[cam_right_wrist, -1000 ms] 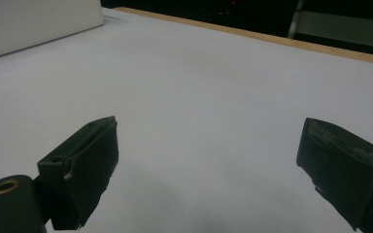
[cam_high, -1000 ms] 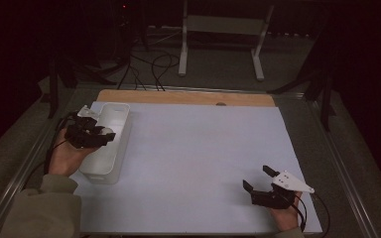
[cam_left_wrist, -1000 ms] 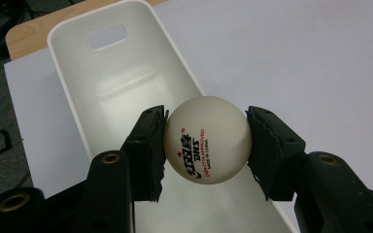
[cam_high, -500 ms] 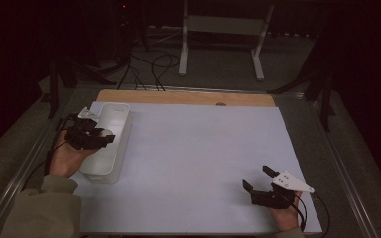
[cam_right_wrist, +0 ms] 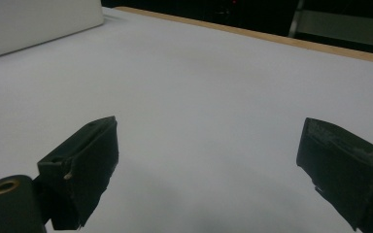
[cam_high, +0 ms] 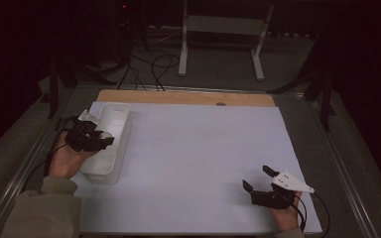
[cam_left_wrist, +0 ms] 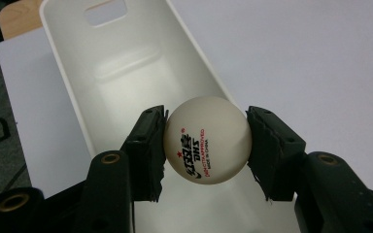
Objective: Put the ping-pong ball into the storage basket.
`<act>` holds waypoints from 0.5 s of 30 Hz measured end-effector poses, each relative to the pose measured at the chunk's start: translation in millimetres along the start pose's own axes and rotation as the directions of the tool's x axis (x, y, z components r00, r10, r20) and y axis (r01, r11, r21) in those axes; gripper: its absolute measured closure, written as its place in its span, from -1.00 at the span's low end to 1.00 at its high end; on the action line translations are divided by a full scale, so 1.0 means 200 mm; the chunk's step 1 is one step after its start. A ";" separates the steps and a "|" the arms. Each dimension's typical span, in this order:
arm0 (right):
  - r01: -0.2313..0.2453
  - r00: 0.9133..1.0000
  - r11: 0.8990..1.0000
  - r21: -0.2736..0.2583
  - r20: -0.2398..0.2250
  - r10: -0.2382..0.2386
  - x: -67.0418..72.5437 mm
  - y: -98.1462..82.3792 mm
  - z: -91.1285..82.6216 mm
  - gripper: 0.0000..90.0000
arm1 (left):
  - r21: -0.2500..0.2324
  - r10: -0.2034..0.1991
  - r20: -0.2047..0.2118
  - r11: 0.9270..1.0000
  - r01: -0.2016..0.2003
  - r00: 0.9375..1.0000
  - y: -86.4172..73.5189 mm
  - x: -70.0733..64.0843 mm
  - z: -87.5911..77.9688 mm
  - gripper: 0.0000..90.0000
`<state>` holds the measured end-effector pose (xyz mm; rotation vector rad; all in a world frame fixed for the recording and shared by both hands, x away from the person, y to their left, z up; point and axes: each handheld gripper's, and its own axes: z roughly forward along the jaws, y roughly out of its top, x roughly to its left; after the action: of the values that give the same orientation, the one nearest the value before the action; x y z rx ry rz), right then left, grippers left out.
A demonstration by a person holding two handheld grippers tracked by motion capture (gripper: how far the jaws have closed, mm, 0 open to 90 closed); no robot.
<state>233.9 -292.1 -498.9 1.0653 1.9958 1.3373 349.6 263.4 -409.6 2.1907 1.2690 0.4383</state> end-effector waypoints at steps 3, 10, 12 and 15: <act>0.000 1.000 1.000 0.001 0.000 0.000 0.00 0.00 0.00 -0.84 | 0.004 -0.003 0.002 1.000 0.003 1.000 -0.01 0.00 0.00 0.14; -0.001 1.000 1.000 0.001 0.000 0.001 0.00 0.00 0.00 -0.84 | 0.021 -0.005 0.004 1.000 0.005 1.000 -0.03 0.01 0.01 0.13; -0.002 1.000 1.000 0.001 0.001 0.002 0.00 0.00 0.00 -0.84 | 0.026 -0.008 0.003 1.000 0.008 1.000 -0.03 0.01 0.02 0.13; -0.004 1.000 1.000 0.001 0.001 0.004 0.00 0.00 0.00 -0.84 | 0.026 -0.014 0.003 1.000 0.013 1.000 -0.04 0.02 0.02 0.13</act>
<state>234.1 -292.1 -499.1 1.0701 1.9946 1.3381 347.6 268.4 -417.9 2.2023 1.2937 0.4146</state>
